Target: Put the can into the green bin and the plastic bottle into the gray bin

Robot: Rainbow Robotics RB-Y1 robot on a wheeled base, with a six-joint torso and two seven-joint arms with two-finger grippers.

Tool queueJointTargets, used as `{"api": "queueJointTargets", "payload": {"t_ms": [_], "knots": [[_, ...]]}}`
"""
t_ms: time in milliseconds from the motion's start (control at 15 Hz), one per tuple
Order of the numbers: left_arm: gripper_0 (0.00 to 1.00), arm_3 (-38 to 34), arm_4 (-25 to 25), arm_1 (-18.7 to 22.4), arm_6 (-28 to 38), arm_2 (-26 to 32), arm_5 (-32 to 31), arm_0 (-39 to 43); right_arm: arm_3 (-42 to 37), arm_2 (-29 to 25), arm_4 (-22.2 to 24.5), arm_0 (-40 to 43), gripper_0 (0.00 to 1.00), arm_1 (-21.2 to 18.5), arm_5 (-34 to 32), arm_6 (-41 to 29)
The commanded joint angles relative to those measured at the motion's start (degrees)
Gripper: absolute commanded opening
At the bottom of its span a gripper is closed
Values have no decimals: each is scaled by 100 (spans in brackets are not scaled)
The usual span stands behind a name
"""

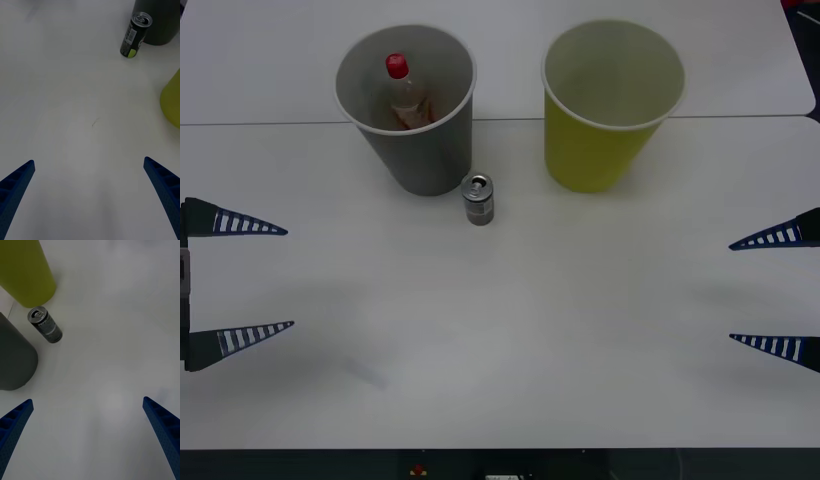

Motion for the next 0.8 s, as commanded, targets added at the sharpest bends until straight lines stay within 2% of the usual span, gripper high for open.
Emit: {"api": "queueJointTargets", "payload": {"t_ms": [67,267,400,800], "knots": [[100,92,303,-2,144,-264,595,93,0,0,0,0,100,0,0,0],[100,259,742,-2,311,-686,1184,128,0,0,0,0,100,0,0,0],[100,541,1296,7,381,-1178,1571,93,0,0,0,0,100,0,0,0],[100,611,2183,7,531,-2356,2933,-57,0,0,0,0,100,0,0,0]]}}
